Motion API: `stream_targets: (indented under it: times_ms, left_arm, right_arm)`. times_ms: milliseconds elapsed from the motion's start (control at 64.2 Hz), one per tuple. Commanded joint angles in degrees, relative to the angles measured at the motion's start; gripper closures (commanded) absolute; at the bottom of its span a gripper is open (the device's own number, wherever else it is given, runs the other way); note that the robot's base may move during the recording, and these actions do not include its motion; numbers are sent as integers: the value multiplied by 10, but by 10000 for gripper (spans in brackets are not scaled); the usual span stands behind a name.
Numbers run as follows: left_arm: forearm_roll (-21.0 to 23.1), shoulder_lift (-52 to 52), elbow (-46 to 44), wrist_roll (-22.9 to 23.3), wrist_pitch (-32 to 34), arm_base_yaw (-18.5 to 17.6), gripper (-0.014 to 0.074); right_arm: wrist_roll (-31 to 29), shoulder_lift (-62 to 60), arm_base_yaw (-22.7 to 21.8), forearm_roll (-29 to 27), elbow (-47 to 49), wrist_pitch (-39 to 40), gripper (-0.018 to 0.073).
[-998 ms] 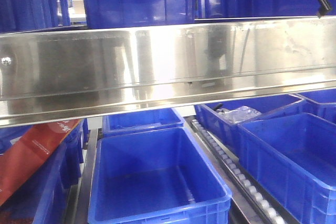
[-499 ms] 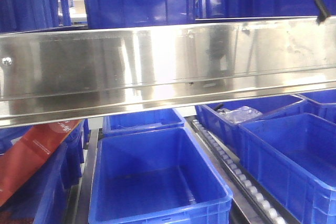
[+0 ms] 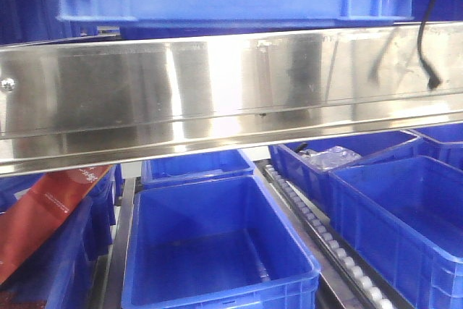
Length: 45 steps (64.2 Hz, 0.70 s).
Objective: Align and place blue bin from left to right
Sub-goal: 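Lower the bin onto the upper shelf and open both grippers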
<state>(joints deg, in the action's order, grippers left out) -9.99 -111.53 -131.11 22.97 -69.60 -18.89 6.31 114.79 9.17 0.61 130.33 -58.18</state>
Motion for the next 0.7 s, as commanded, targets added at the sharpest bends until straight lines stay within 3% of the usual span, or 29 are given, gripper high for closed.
stream_targets:
  times_ms: [0, 78, 156, 312, 421, 686]
  left_arm:
    - [14, 8, -10, 3, 59, -3, 557]
    - [13, 4, -10, 3, 56, -3, 461]
    - [13, 4, -10, 3, 56, -3, 275]
    - [13, 4, -10, 3, 56, -3, -11]
    - [13, 8, -12, 1, 44, -3, -5]
    - [20, 61, -12, -5, 22, -3, -5]
  right_arm:
    - [-24, -1, 0, 2, 11, 167, 533]
    - [-24, 0, 0, 1, 11, 166, 399]
    - [-24, 0, 0, 1, 11, 165, 232]
    - [-24, -1, 0, 1, 11, 146, 59]
    - [-24, -7, 0, 1, 11, 132, 3]
    - [-24, -65, 0, 1, 11, 118, 10]
